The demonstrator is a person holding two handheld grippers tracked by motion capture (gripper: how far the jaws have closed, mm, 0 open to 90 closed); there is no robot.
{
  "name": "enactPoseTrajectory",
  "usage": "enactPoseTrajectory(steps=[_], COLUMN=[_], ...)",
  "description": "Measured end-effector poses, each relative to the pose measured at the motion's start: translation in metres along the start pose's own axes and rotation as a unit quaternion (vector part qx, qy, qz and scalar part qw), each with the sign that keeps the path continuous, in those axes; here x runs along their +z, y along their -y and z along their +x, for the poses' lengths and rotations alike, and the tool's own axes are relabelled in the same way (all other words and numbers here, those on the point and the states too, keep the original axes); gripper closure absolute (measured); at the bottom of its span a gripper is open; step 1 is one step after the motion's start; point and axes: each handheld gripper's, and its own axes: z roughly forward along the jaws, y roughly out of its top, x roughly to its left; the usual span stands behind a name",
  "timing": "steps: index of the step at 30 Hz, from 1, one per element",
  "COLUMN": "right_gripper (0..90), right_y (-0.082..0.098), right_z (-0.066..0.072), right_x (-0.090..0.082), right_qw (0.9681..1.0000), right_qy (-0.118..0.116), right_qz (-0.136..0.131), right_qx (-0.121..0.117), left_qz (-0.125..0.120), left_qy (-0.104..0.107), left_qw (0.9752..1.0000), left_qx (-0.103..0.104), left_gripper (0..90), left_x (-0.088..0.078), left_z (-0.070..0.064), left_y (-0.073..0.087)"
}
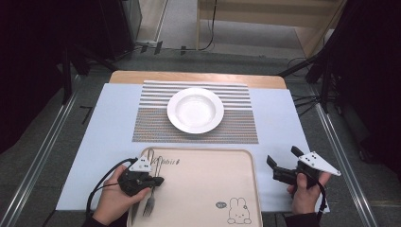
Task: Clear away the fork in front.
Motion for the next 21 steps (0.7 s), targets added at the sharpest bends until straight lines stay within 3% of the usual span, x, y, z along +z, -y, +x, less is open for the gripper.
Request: enactPoseTrajectory(steps=[4,7,11,15,18,21], right_gripper=[0.0,0.0,0.0,0.0,0.0,0.0], right_y=[0.0,0.0,0.0,0.0,-0.001,-0.001], right_z=[0.0,0.0,0.0,-0.001,0.0,0.0], right_x=[0.0,0.0,0.0,0.0,0.0,0.0], right_qw=[1.0,1.0,1.0,1.0,1.0,1.0], right_qy=[0.0,0.0,0.0,0.0,0.0,0.0], right_qz=[-0.001,-0.001,-0.001,-0.002,-0.002,-0.002], right_qx=[-0.001,-0.001,0.0,-0.002,-0.002,-0.002], left_qz=[-0.018,-0.043,-0.072,-0.107,-0.129,-0.153], left_qy=[-0.004,0.0,-0.009,-0.006,-0.018,-0.01], left_qw=[0.9998,0.999,0.9968,0.993,0.9897,0.9856], left_qx=[-0.003,-0.012,-0.032,-0.049,-0.061,-0.07], left_gripper=[88.5,78.6,55.4,30.5,12.2,7.9], left_x=[-0.001,-0.005,-0.011,-0.018,-0.024,-0.03], left_z=[0.0,0.001,0.003,0.006,0.008,0.012], left_y=[0.0,-0.001,-0.002,-0.001,0.0,0.001])
